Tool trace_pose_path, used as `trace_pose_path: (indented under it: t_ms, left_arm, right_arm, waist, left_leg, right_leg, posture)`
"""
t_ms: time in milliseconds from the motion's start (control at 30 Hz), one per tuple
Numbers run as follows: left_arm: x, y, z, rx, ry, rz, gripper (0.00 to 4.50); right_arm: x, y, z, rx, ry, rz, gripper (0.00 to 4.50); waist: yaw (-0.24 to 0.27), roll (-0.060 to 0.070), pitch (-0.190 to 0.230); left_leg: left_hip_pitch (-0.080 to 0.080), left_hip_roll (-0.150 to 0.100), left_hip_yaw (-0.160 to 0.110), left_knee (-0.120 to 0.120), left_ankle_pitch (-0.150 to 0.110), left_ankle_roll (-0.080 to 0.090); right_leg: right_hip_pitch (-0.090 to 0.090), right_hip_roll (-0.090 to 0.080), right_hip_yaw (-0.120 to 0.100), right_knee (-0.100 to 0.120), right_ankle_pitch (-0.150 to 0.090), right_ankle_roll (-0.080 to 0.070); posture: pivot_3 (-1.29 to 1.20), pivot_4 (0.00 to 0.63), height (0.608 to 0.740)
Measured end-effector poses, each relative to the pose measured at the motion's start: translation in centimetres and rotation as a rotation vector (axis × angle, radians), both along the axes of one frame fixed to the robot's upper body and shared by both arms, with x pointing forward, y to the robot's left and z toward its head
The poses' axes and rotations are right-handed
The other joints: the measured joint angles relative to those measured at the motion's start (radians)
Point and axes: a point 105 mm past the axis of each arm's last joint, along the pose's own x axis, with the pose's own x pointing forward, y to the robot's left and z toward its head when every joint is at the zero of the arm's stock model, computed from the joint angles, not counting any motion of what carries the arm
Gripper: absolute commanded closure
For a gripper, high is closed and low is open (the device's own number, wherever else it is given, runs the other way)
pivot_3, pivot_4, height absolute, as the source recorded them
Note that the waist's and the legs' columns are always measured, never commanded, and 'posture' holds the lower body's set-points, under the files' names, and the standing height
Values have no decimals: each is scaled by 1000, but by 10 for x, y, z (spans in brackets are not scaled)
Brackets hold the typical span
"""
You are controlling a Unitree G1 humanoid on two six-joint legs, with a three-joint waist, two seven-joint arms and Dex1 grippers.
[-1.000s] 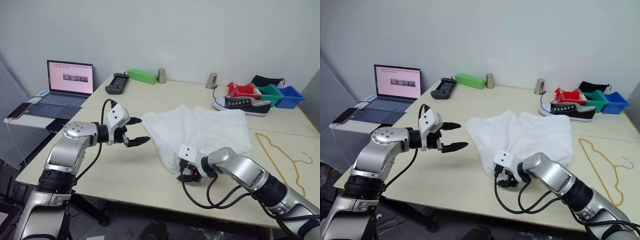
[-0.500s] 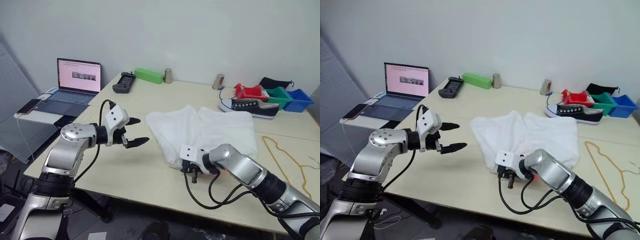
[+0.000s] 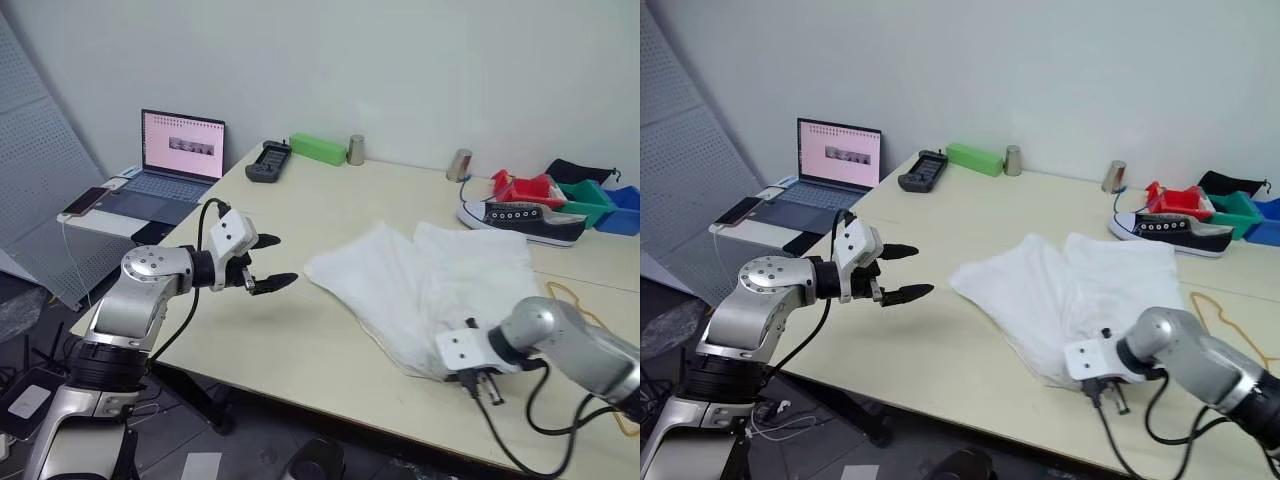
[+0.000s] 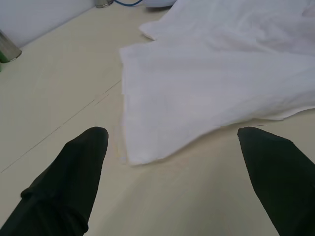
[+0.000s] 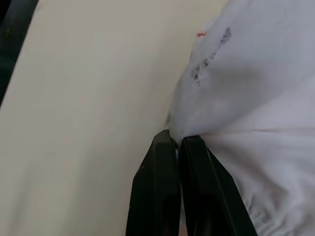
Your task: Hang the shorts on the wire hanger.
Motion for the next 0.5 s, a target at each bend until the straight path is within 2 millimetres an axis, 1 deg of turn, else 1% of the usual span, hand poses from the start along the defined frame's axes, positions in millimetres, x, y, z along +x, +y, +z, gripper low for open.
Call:
trace_pose_path:
  t_ms: [100, 200, 267, 333, 400, 433, 500]
  left_arm:
    - [0, 0, -1, -2, 0, -3, 0]
    - [1, 0, -2, -4, -2, -6, 0]
    - [1, -1, -2, -8, 0, -8, 0]
    - [2, -2, -4, -9, 6, -15, 0]
    - [3, -6, -6, -8, 10, -27, 0]
    - [4, -7, -6, -9, 11, -32, 0]
    - [4, -11, -6, -12, 10, -44, 0]
  right_arm:
    - [-8, -39, 1, -102, 37, -24, 4467]
    - [-15, -65, 2, -161, 78, -49, 4467]
    - [-17, -76, 1, -183, 82, -60, 4467]
    - [-17, -82, 2, -194, 83, -68, 4467]
    - [-17, -83, 2, -194, 75, -71, 3980]
    - [-15, -82, 2, -185, 69, -75, 3875]
    - [-12, -72, 2, -139, 60, -92, 3345]
  waist:
    - [0, 1, 1]
    - [0, 2, 0]
    - [-1, 2, 0]
    - [-2, 3, 0]
    - [-4, 3, 0]
    - [-6, 3, 0]
    - [-11, 3, 0]
  left_leg:
    - [-4, 1, -1, 6, -2, 0]
    - [-6, 1, -1, 7, -2, 0]
    - [-6, 1, -1, 7, -2, 0]
    - [-7, 1, -1, 7, -2, 0]
    - [-7, 1, -1, 7, -2, 0]
    - [-7, 1, -1, 7, -2, 0]
    - [-8, 1, -2, 7, -2, 0]
  right_leg:
    - [-1, 0, -3, 0, 0, 0]
    - [-2, -1, -5, 0, 0, 0]
    - [-2, -2, -6, 0, 0, 0]
    - [-2, -2, -6, 0, 0, -1]
    - [-2, -2, -7, 0, 0, -1]
    - [-2, -2, -7, 0, 0, -1]
    - [-2, -2, -8, 0, 0, -1]
  posture:
    - [446, 0, 740]
    - [428, 0, 740]
    - [422, 0, 740]
    - [413, 0, 740]
    - [405, 0, 740]
    - [403, 0, 740]
    - [395, 0, 740]
